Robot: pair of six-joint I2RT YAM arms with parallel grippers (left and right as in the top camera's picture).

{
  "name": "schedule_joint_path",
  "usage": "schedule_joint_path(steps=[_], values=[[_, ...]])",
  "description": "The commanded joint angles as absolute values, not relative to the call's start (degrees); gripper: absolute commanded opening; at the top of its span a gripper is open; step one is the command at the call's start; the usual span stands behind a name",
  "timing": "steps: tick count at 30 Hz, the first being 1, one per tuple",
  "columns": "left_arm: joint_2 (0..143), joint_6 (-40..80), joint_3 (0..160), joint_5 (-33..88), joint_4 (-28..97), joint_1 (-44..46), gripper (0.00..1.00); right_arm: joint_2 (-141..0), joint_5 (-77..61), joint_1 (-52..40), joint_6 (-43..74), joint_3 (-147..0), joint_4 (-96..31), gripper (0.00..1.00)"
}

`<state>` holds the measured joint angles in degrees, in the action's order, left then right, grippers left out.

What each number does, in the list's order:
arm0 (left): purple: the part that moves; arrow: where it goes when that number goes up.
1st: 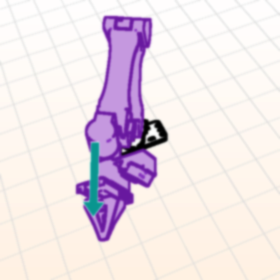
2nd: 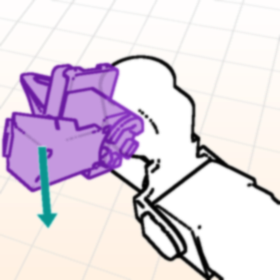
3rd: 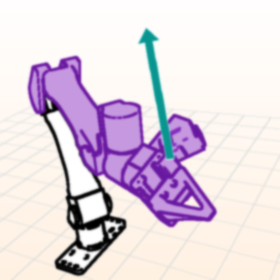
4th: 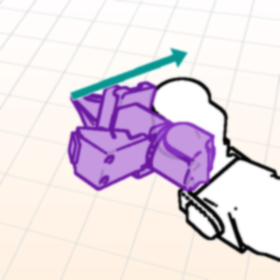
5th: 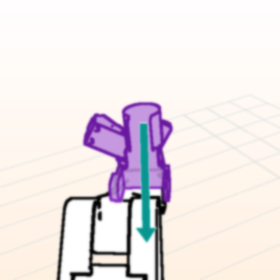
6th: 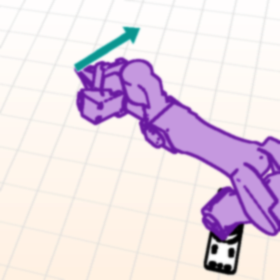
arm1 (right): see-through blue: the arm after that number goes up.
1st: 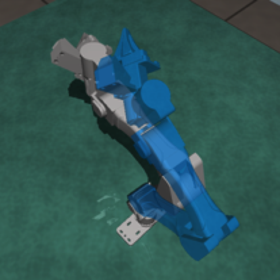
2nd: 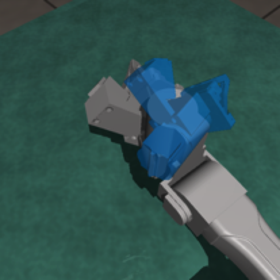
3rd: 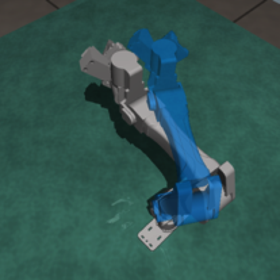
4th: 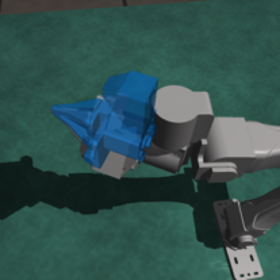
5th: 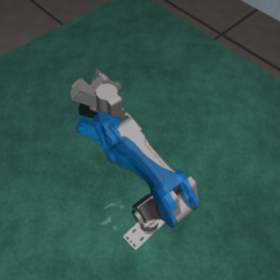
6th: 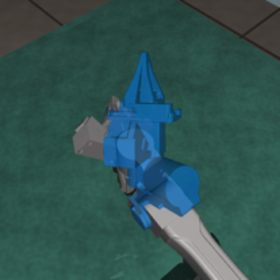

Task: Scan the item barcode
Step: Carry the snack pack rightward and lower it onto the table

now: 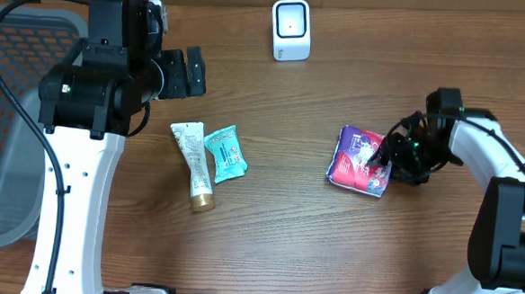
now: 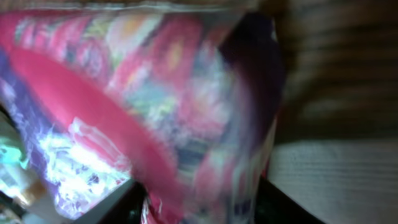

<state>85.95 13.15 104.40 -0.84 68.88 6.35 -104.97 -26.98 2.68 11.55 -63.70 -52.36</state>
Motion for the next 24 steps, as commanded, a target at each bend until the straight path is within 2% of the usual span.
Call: schedule_joint_path(steps=[1, 3, 5, 7, 13, 14, 15, 20, 24], values=[[86.3, 12.4, 105.2, -0.4, 68.8, 6.4, 1.00, -105.1, -29.7, 3.2, 10.8, -59.9, -48.2, 0.48], [86.3, 12.4, 105.2, -0.4, 68.8, 6.4, 0.99, -105.1, -29.7, 3.2, 11.1, -58.8, -46.8, 0.40], [86.3, 12.4, 105.2, -0.4, 68.8, 6.4, 1.00, -105.1, -29.7, 3.2, 11.1, -58.9, -46.5, 0.24], [86.3, 12.4, 105.2, -0.4, 68.8, 6.4, 1.00, -105.1, -29.7, 3.2, 11.1, -59.6, -46.7, 0.13], [86.3, 12.4, 105.2, -0.4, 68.8, 6.4, 1.00, -103.9, -26.2, 3.2, 11.0, -69.1, -56.8, 0.10], [86.3, 12.4, 105.2, -0.4, 68.8, 6.4, 0.99, -103.1, -20.5, 2.5, 12.4, -74.2, -62.1, 0.05], [86.3, 12.4, 105.2, -0.4, 68.8, 6.4, 1.00, -102.8, -16.6, 1.9, 15.0, -77.0, -64.9, 0.04], [86.3, 12.4, 105.2, -0.4, 68.8, 6.4, 1.00, -102.7, 8.0, -7.6, 26.0, -93.8, -81.2, 0.04], [86.3, 12.4, 105.2, -0.4, 68.8, 6.4, 1.00, -102.8, 23.2, -18.9, 34.3, -97.8, -86.7, 0.04]])
